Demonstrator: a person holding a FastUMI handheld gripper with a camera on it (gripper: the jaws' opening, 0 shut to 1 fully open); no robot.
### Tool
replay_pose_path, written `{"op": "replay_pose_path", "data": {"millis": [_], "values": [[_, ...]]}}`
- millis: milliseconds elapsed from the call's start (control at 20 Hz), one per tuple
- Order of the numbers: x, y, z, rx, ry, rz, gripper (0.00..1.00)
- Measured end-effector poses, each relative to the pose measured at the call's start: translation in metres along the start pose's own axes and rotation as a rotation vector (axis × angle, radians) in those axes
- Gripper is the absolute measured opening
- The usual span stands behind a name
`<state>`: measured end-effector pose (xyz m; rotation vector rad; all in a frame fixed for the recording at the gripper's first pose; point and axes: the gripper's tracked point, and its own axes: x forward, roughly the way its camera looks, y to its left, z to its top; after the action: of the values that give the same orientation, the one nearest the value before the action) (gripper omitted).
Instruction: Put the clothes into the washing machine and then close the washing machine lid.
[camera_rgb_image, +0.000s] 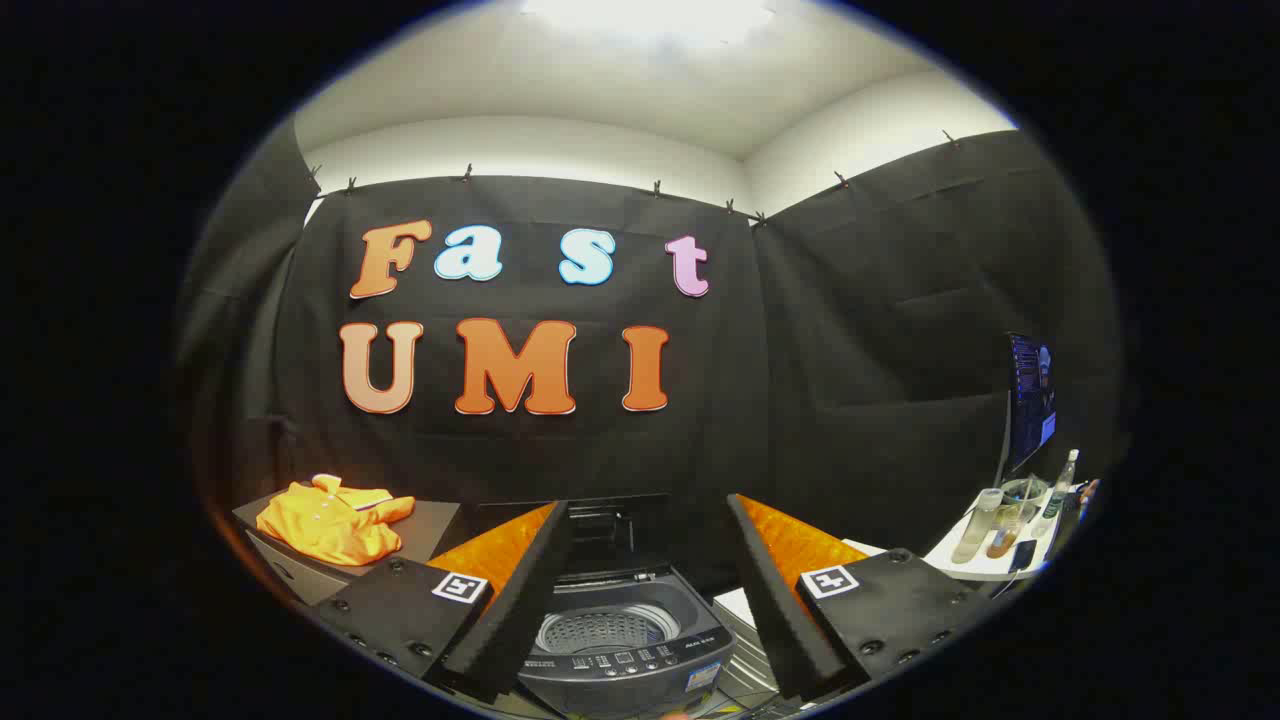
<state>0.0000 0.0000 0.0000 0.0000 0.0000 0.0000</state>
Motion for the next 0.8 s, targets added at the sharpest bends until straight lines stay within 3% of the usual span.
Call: {"op": "replay_pose_path", "data": {"millis": [800], "values": [[0.017, 0.009, 0.001, -0.005, 0.001, 0.049, 0.98]]}}
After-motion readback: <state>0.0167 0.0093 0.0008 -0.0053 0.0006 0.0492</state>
